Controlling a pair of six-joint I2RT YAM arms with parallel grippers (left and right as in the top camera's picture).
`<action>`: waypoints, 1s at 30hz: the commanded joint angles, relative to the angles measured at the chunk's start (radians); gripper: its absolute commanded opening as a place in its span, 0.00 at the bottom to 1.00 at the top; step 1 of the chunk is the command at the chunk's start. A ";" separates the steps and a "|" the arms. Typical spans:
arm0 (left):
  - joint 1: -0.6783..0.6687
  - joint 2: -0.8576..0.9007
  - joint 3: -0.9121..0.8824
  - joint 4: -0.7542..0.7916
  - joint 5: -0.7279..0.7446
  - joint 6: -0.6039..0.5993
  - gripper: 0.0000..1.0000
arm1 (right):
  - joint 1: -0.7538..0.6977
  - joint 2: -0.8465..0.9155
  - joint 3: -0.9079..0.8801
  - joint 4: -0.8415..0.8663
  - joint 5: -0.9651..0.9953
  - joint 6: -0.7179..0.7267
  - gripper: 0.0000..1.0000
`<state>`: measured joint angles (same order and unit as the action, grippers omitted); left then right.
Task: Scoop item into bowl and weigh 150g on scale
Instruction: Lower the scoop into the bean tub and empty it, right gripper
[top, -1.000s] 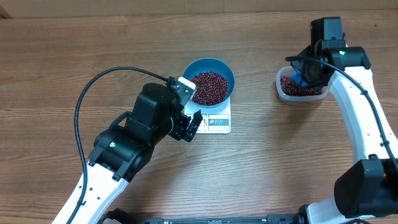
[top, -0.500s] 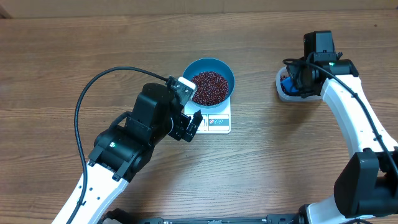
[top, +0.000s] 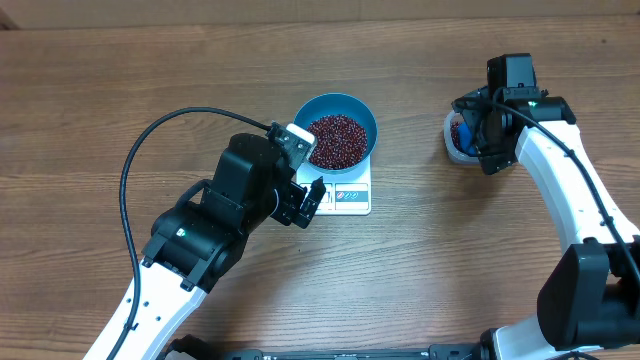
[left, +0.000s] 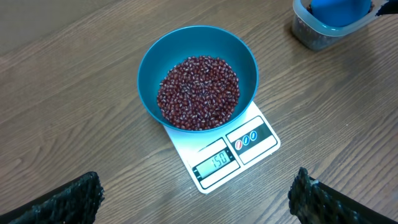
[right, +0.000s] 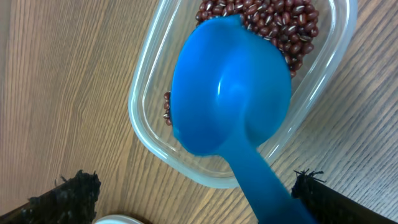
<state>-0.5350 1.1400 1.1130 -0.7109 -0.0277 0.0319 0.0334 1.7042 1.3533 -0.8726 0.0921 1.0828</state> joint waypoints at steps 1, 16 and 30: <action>0.005 -0.001 0.000 0.000 -0.006 -0.006 1.00 | -0.001 -0.020 -0.005 0.004 0.002 -0.015 1.00; 0.005 -0.001 0.000 0.000 -0.006 -0.006 1.00 | -0.001 -0.072 0.071 -0.052 0.036 -0.257 1.00; 0.005 -0.001 0.000 0.000 -0.006 -0.006 1.00 | -0.001 -0.121 0.156 -0.129 0.144 -0.382 1.00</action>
<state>-0.5350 1.1400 1.1130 -0.7109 -0.0277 0.0319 0.0334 1.6070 1.4845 -1.0069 0.1970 0.7269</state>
